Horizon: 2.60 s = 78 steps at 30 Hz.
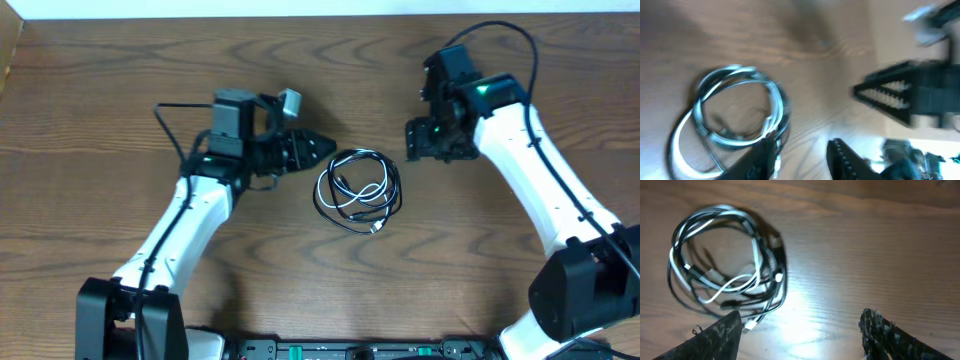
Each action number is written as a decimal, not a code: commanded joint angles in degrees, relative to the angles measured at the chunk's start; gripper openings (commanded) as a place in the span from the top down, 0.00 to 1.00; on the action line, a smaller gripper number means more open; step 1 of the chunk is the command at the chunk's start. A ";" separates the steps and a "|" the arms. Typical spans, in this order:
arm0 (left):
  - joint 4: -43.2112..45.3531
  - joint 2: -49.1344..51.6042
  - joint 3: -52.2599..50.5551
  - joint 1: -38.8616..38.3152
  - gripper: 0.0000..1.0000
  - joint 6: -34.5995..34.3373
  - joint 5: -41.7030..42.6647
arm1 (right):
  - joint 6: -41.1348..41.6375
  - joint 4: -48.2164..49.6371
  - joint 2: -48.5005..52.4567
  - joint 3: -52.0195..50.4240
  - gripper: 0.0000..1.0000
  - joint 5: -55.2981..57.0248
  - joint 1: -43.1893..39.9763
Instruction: Untangle cables
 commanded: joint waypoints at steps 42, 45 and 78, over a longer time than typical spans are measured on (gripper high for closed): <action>4.07 20.44 0.31 -15.52 0.64 -3.10 -41.46 | -2.93 0.44 0.13 -0.28 0.29 -0.55 -2.10; 3.34 20.44 0.31 -15.78 0.70 -4.85 -41.42 | -2.93 0.46 0.13 -0.28 0.29 -0.52 -2.10; -9.29 -8.41 5.27 -8.09 0.93 -1.79 -7.21 | -21.38 3.69 0.13 -0.28 0.36 -29.42 -2.10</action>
